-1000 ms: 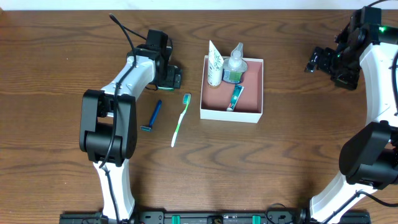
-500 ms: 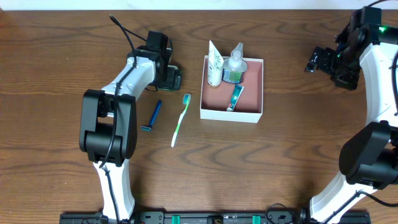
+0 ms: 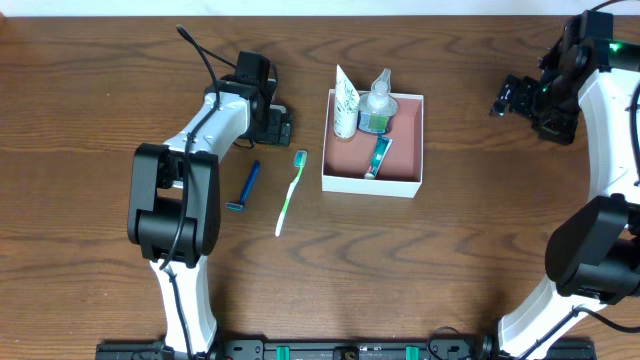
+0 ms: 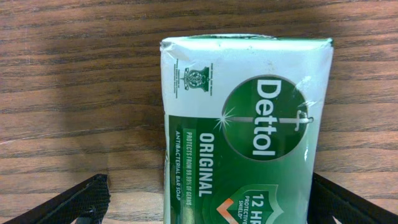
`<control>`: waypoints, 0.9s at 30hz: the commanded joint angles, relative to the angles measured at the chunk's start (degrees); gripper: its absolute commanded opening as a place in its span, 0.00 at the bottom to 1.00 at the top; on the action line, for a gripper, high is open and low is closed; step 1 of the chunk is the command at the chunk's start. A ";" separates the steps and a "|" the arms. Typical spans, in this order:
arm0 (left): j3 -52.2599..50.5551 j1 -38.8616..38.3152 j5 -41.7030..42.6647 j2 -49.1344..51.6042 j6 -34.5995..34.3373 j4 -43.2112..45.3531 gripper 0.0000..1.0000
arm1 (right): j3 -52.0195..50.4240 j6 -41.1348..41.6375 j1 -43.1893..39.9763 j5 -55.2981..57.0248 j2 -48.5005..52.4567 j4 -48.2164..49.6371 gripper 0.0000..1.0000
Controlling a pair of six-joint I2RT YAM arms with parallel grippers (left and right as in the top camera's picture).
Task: Pack container
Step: 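Lower the left gripper over the Dettol bar and close on it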
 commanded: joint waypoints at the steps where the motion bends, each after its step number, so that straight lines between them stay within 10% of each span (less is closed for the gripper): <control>1: -0.22 0.04 -0.63 0.94 -0.52 0.44 0.98 | 0.31 0.70 -0.42 0.35 0.22 0.02 0.99; 14: -0.22 0.00 -0.20 0.94 -1.03 4.50 1.00 | 0.31 0.70 -0.42 0.35 0.22 0.02 0.99; 27: -0.22 -0.20 2.78 0.96 -0.98 4.28 0.65 | 0.31 0.70 -0.42 0.35 0.22 0.02 0.99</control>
